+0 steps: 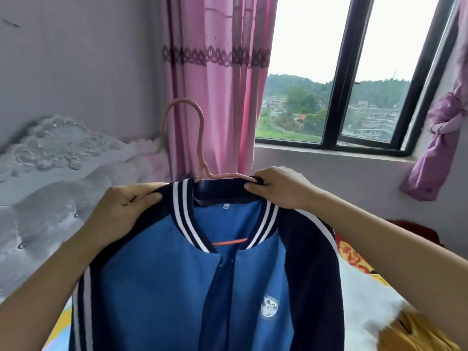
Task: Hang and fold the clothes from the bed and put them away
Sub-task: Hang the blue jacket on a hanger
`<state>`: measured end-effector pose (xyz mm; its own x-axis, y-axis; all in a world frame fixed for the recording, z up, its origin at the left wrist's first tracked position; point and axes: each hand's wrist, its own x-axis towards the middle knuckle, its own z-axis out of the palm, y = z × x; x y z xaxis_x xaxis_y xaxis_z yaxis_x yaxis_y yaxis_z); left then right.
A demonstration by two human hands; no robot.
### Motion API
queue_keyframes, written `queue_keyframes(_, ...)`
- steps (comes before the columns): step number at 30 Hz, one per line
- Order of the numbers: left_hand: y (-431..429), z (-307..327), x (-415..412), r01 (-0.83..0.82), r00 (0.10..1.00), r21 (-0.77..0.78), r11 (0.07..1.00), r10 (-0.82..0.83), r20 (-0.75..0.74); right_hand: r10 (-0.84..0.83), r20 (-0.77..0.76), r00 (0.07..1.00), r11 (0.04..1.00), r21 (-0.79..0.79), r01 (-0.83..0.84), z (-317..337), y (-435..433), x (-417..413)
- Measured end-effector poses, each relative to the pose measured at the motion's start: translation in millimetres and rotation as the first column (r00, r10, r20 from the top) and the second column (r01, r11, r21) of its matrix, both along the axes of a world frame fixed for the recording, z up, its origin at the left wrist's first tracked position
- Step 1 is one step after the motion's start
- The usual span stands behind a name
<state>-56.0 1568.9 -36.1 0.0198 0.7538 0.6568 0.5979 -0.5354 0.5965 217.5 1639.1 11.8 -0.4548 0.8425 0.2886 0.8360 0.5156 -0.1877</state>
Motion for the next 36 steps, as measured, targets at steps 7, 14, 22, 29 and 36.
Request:
queue_keyframes(7, -59.5, -2.4, -17.2, -0.006, 1.0, -0.21, 0.978, 0.012, 0.027, 0.04, -0.288, 0.957, 0.992, 0.129, -0.002, -4.3, -8.3, 26.9)
queue_keyframes(14, -149.2, -17.4, 10.0, -0.179, 0.973, -0.283, 0.942, 0.212, 0.091, 0.157, -0.403, 0.902, 0.981, 0.166, -0.096, -25.4, -44.5, 22.5)
queue_keyframes(22, -297.3, -40.4, 7.8, -0.517, 0.8, -0.3, 0.801, 0.577, 0.161, 0.443, -0.347, 0.827, 0.89, 0.058, -0.453, -30.3, -112.2, -22.3)
queue_keyframes(29, -432.5, -28.1, 21.6, -0.672, 0.596, -0.405, 0.62, 0.778, 0.202, 0.811, -0.112, 0.575, 0.524, -0.302, -0.797, -19.8, -192.0, -68.5)
queue_keyframes(36, -577.3, -6.9, 8.4, -0.893, 0.305, -0.312, 0.323, 0.946, 0.108, 0.83, -0.342, 0.44, 0.355, -0.284, -0.891, -10.6, -290.8, -135.6)
